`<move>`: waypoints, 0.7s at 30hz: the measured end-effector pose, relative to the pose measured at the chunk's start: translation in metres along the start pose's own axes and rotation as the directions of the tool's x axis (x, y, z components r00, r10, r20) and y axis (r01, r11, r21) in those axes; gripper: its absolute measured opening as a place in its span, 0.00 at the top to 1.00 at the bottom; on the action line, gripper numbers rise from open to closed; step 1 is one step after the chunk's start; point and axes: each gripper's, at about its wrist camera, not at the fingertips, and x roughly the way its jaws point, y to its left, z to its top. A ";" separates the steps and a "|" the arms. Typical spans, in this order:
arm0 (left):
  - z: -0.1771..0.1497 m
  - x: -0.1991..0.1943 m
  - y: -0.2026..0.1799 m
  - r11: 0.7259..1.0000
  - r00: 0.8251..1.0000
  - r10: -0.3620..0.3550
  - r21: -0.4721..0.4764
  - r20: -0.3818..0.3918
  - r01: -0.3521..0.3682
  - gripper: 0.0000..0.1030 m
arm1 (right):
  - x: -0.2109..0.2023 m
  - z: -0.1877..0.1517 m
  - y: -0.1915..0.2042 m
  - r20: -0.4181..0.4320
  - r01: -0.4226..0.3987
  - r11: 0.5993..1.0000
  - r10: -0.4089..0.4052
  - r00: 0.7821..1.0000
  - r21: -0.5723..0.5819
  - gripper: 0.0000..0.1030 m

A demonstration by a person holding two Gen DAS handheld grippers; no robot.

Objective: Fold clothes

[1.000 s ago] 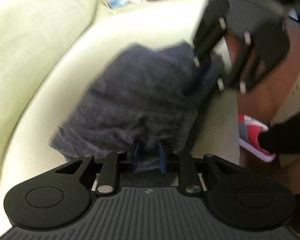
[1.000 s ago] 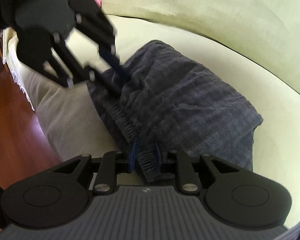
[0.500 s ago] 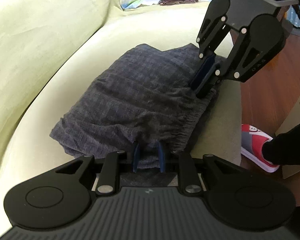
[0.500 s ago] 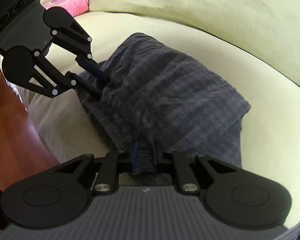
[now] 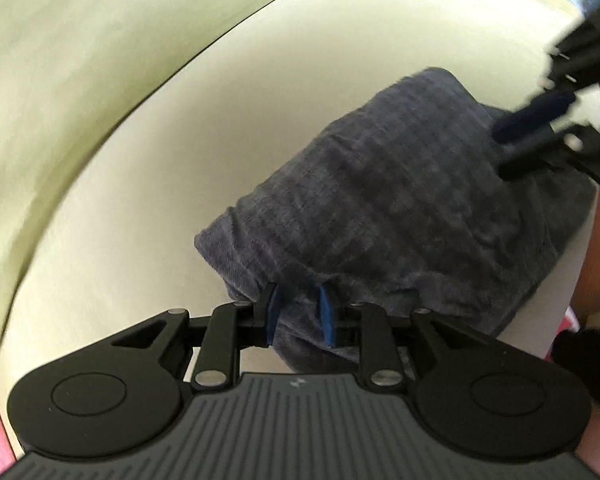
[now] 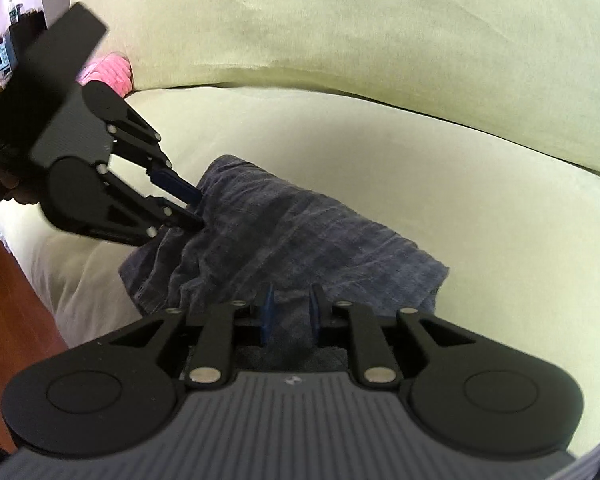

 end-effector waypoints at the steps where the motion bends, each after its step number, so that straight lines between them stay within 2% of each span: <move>1: 0.002 0.000 0.002 1.000 1.000 -0.010 -0.019 -0.009 0.010 0.73 | 0.000 0.002 0.000 -0.003 -0.001 1.000 0.001 1.000 0.003 0.86; 11: 0.001 0.007 0.017 0.997 0.998 -0.041 -0.072 -0.057 0.037 0.71 | 0.006 0.012 0.004 -0.005 -0.041 0.999 0.041 0.999 -0.001 0.86; 15: 0.008 -0.002 0.026 0.986 0.995 -0.100 -0.132 0.018 0.102 0.71 | 0.014 0.013 0.005 -0.006 -0.042 0.999 0.042 0.999 -0.019 0.86; 17: 0.013 0.002 0.028 0.978 0.989 -0.136 -0.149 0.056 0.143 0.61 | 0.024 0.012 0.005 -0.009 -0.041 0.999 0.041 0.999 -0.031 0.86; 19: 0.013 0.016 0.023 0.983 0.990 -0.129 -0.123 0.052 0.134 0.61 | 0.039 0.009 0.004 -0.018 -0.035 0.998 0.035 0.999 -0.056 0.86; 21: 0.003 0.042 0.012 0.995 0.996 -0.083 -0.060 0.044 0.085 0.60 | 0.050 0.004 0.004 -0.037 -0.023 0.996 0.020 0.999 -0.088 0.86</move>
